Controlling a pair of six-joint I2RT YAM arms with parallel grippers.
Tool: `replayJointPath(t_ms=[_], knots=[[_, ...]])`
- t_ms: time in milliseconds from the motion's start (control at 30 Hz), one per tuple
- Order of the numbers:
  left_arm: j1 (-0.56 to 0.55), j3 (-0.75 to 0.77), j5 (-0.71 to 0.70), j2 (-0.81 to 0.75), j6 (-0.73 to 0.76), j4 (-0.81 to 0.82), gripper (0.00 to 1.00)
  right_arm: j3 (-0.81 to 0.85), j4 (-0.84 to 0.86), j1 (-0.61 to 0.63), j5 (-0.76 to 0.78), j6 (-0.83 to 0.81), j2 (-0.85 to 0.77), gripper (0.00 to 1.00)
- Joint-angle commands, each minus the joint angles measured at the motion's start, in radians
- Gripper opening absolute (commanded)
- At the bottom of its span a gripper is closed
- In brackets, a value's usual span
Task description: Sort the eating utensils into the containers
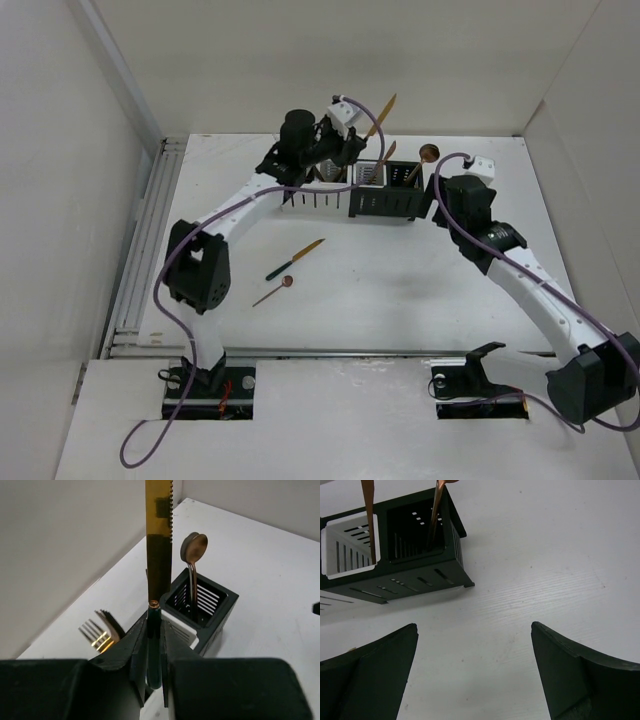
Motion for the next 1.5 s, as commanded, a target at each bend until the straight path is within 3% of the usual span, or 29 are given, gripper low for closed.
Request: replayJointPath(t_ms=[0, 200, 467, 500, 533, 567, 700, 833, 900, 1067, 1133, 1167, 1300, 1333, 1467], knots=[[-0.016, 0.073, 0.051, 0.084, -0.081, 0.253, 0.0, 0.074, -0.03, -0.012, -0.005, -0.013, -0.006, 0.99], [-0.047, 0.136, 0.05, 0.232, -0.169, 0.376, 0.0, 0.126, -0.161, -0.023, 0.053, -0.024, -0.006, 0.99], [-0.047, 0.047, 0.012, 0.293, -0.147, 0.429, 0.0, 0.137, -0.231, -0.032, 0.104, -0.054, -0.049, 0.99], [-0.047, 0.025, 0.012, 0.293, -0.134, 0.429, 0.04, 0.137, -0.232, -0.032, 0.104, -0.054, -0.049, 0.99], [-0.047, 0.015, 0.012, 0.293, -0.134, 0.429, 0.18, 0.137, -0.232, -0.041, 0.104, -0.054, -0.058, 0.99], [-0.047, 0.002, 0.002, 0.293, -0.134, 0.429, 0.23, 0.137, -0.232, -0.042, 0.104, -0.065, -0.058, 0.99], [-0.047, -0.036, -0.047, 0.27, -0.125, 0.384, 0.34, 0.137, -0.222, -0.042, 0.104, -0.076, -0.058, 0.99], [-0.047, -0.036, -0.068, 0.246, -0.102, 0.347, 0.62, 0.137, -0.212, -0.042, 0.092, -0.085, -0.049, 0.99], [-0.047, -0.022, -0.079, 0.224, -0.102, 0.314, 0.66, 0.137, -0.202, -0.042, 0.07, -0.085, -0.069, 0.99], [0.001, 0.082, -0.094, 0.099, -0.093, 0.015, 0.7, 0.097, -0.164, -0.042, 0.024, -0.085, -0.109, 0.99], [0.019, 0.103, -0.068, 0.05, -0.038, -0.124, 0.71, 0.057, -0.121, -0.042, 0.015, -0.085, -0.119, 0.99], [0.036, 0.103, -0.058, -0.004, 0.056, -0.285, 0.71, 0.043, -0.109, -0.031, 0.001, -0.085, -0.12, 0.99], [0.084, -0.086, -0.056, -0.162, 0.359, -0.651, 0.72, -0.014, -0.083, 0.014, 0.001, -0.056, -0.129, 0.97], [0.084, -0.207, -0.073, -0.218, 0.398, -0.744, 0.72, -0.026, -0.083, 0.036, 0.013, -0.041, -0.129, 0.97], [0.124, -0.49, -0.132, -0.312, 0.473, -0.818, 0.72, -0.052, -0.083, 0.095, 0.055, -0.018, -0.14, 0.97]])
